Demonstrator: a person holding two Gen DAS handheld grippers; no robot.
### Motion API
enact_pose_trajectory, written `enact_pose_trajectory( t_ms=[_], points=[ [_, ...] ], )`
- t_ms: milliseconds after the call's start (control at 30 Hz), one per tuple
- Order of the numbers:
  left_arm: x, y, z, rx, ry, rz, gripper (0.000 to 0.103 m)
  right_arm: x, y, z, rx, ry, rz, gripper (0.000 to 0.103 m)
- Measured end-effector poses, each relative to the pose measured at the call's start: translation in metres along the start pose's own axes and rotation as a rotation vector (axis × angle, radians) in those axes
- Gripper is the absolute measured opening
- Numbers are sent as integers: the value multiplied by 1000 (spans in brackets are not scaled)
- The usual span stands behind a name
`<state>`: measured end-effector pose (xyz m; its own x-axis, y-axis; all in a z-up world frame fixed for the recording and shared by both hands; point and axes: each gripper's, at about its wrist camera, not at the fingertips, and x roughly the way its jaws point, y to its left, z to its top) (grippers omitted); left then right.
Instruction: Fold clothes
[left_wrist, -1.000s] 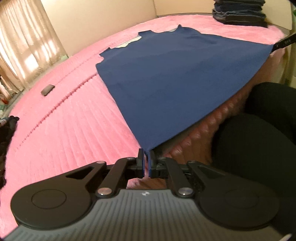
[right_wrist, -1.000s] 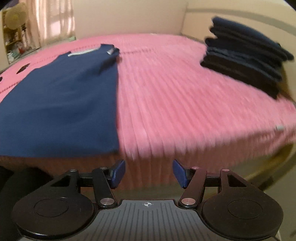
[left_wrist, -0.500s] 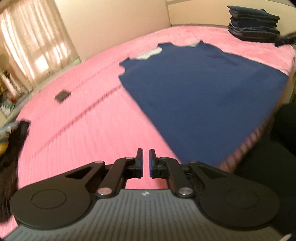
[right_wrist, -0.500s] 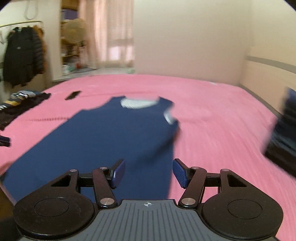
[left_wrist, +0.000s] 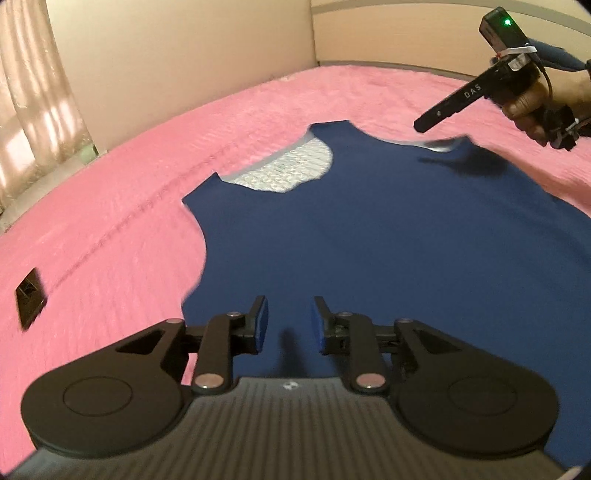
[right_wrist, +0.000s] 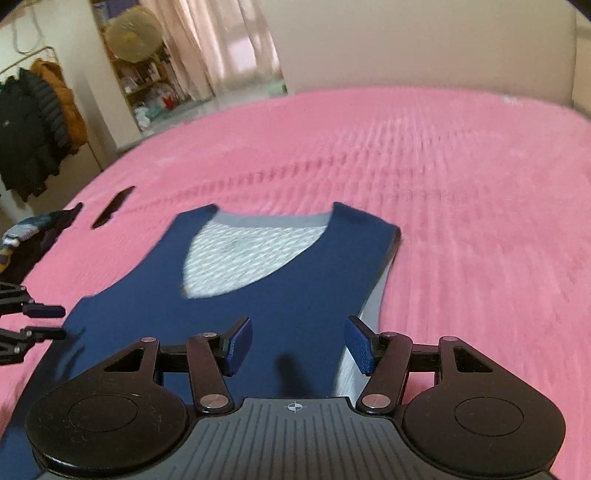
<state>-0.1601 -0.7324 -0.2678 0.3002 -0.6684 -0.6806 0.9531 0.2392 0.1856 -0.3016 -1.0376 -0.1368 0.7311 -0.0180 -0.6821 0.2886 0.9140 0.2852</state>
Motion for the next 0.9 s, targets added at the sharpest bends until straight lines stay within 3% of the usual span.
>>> enact_pose_trajectory(
  t_ms=[233, 367, 400, 467, 533, 600, 700, 800, 900],
  points=[
    [77, 68, 45, -217, 42, 14, 26, 43, -38, 26, 128, 72, 28, 59],
    [110, 95, 55, -310, 70, 28, 26, 48, -41, 31, 140, 74, 70, 46],
    [116, 99, 57, -324, 72, 26, 26, 47, -42, 31, 142, 69, 75, 31],
    [125, 105, 60, -330, 80, 20, 26, 47, -49, 33, 189, 70, 94, 21],
    [134, 110, 63, -334, 91, 13, 26, 51, -56, 35, 233, 80, 98, 21],
    [142, 114, 68, -343, 98, 8, 26, 57, -63, 39, 268, 92, 99, 0],
    [156, 123, 78, -346, 100, 6, 28, 54, -66, 61, 240, 20, 76, 0],
    [171, 134, 88, -343, 93, 14, 28, 70, -73, 79, 240, 20, 77, 0],
    [186, 140, 95, -316, 83, 17, 28, 83, -73, 66, 224, 47, 55, 0]
  ],
)
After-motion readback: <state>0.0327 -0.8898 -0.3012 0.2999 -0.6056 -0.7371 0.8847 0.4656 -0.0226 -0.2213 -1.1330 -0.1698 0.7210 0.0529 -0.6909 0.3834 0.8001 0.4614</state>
